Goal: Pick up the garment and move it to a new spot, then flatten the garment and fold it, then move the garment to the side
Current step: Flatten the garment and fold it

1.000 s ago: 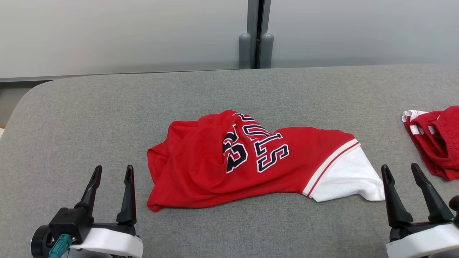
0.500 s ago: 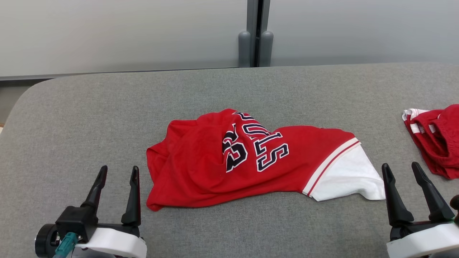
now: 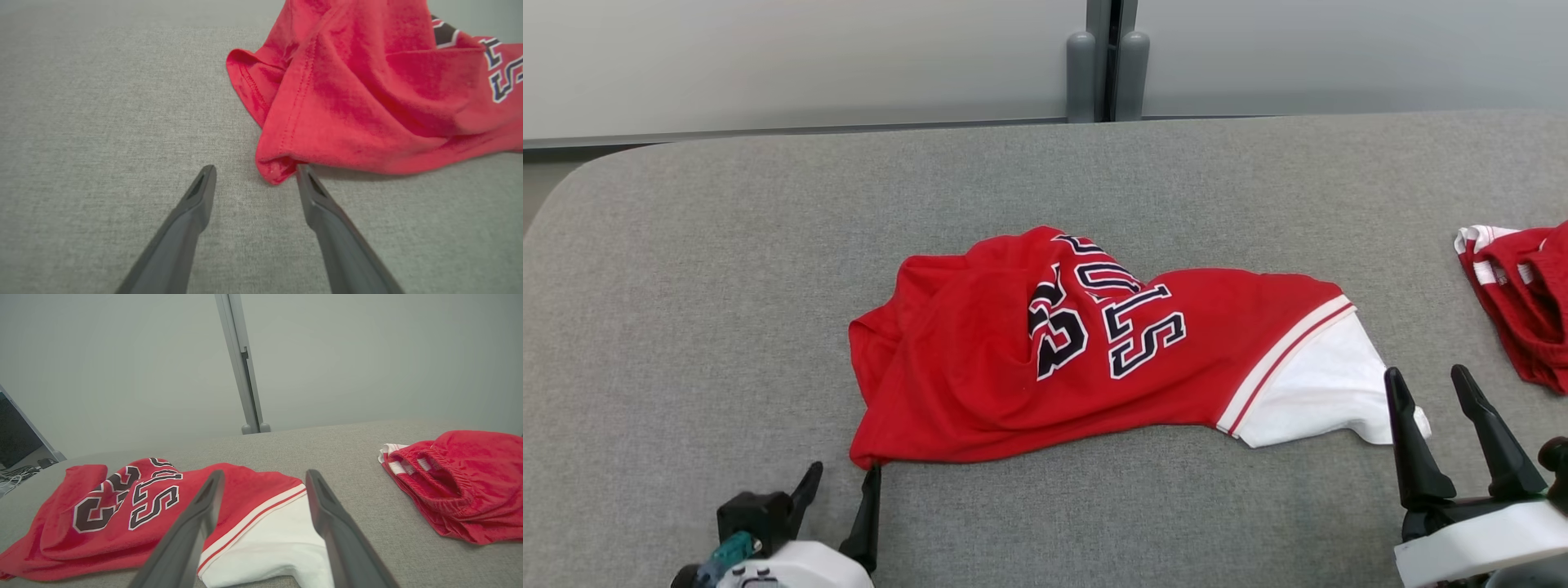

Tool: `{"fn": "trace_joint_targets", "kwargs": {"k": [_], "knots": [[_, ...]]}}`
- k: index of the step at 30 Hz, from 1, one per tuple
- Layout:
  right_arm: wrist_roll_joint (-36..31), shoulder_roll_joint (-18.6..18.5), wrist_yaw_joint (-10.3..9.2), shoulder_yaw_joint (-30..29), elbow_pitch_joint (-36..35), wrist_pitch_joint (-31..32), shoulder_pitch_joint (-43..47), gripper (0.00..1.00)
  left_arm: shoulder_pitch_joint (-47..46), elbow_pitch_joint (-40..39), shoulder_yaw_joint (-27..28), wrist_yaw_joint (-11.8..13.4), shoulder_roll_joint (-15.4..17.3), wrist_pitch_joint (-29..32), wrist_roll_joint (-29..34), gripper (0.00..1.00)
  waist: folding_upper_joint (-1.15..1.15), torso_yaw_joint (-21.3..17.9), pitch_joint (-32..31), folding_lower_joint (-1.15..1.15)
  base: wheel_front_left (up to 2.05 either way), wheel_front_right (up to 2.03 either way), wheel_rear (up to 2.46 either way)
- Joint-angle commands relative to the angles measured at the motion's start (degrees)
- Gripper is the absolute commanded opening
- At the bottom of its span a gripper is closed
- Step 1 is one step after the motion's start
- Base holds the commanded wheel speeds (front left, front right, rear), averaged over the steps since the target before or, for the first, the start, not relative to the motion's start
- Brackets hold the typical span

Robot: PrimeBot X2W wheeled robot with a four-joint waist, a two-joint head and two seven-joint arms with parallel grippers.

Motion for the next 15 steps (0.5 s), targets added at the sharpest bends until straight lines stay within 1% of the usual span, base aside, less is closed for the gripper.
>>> {"fn": "trace_joint_targets", "kwargs": {"k": [1,5,6,7,8,15], "knots": [[-0.03,0.05,0.00,-0.01,0.11,-0.27,-0.66,1.00,-1.30,0.56,0.24,-0.32,0.13,-0.26,-0.39,1.00,0.00,-0.04,0.15,0.00,0.00,0.00,0.00],[0.30,0.15,0.00,-0.51,1.25,-0.29,-1.02,1.00,-4.04,4.80,-0.19,-2.29,-0.04,-0.73,-1.16,1.00,0.00,-0.32,0.77,0.00,0.00,0.00,0.00],[0.42,0.17,0.00,-0.81,1.67,-0.31,-0.94,1.00,-4.56,5.82,-0.41,-2.82,-0.03,-0.74,-1.16,0.57,0.00,-0.39,0.84,0.00,0.00,0.00,0.00],[0.50,0.19,0.00,-1.13,2.15,-0.36,-0.95,1.00,-4.94,6.81,-0.53,-3.35,-0.02,-0.84,-1.27,0.20,0.00,-0.55,0.99,0.00,0.00,0.00,0.00],[0.54,0.18,0.00,-1.50,2.79,-0.45,-1.08,1.00,-5.30,7.74,-0.58,-3.76,-0.02,-0.97,-1.47,0.00,0.00,-0.74,1.16,0.00,0.00,0.00,0.00],[0.40,-0.13,0.00,-5.40,10.41,-1.09,0.02,1.00,-7.45,11.89,-0.82,-4.70,-0.38,-3.27,-1.59,0.00,0.00,-0.70,2.09,0.00,0.00,0.00,0.00]]}}
